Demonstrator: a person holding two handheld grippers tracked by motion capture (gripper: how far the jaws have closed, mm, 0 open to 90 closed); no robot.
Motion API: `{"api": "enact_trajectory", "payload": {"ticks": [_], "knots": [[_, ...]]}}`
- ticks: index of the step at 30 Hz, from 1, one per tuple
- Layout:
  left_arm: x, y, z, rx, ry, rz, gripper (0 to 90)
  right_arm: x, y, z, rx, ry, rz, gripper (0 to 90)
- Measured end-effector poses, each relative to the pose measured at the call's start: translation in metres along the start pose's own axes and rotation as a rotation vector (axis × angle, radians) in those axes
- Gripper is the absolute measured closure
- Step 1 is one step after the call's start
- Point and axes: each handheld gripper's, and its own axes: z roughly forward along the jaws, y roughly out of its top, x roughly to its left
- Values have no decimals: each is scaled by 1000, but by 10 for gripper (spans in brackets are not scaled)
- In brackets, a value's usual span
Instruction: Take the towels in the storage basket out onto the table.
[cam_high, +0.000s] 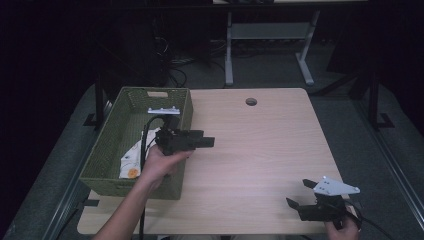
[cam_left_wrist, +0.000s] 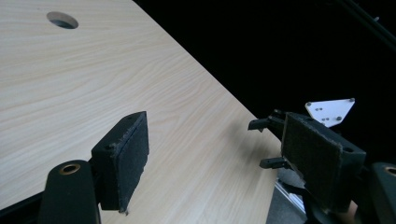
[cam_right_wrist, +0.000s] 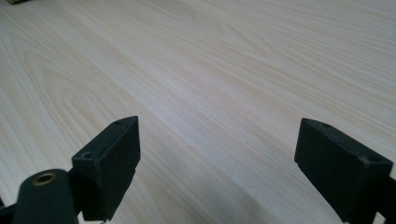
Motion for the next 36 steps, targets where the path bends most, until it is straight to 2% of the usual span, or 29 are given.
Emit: {"api": "enact_trajectory", "payload": {"ticks": [1,9,12,13,15,16,19,21,24,25,27,28,29,32,36], "knots": [[3,1,-8,-7,7,-3,232,0,0,0,4,-1,-7,140],[11,5,-34,-15,46,0,232,0,0,0,6,0,-2,140],[18,6,-44,-29,56,-15,232,0,0,0,8,-2,-7,140],[23,5,-52,-44,81,-22,232,0,0,-1,7,1,-2,140],[29,4,-57,-49,92,-34,232,0,0,-1,4,-3,-10,140],[29,4,-57,-49,92,-34,232,0,0,-1,4,-3,-10,140],[37,1,-66,-38,135,-25,232,0,0,0,8,-1,-5,140],[48,-3,-75,-36,161,-51,233,0,0,0,9,-1,-10,140],[55,-5,-82,-52,176,-75,233,0,0,0,9,2,-5,140],[62,-8,-88,-63,200,-90,234,0,0,-1,8,3,-6,140],[66,-10,-91,-68,206,-106,234,0,0,0,10,2,-6,140],[69,-11,-93,-59,211,-113,234,0,0,0,10,2,-7,140],[75,-12,-97,-43,234,-125,234,0,0,0,9,1,-9,140],[80,-13,-99,-26,250,-134,237,0,0,1,9,1,-17,140],[88,-14,-101,5,321,-143,237,1,0,0,6,4,-23,140]]}}
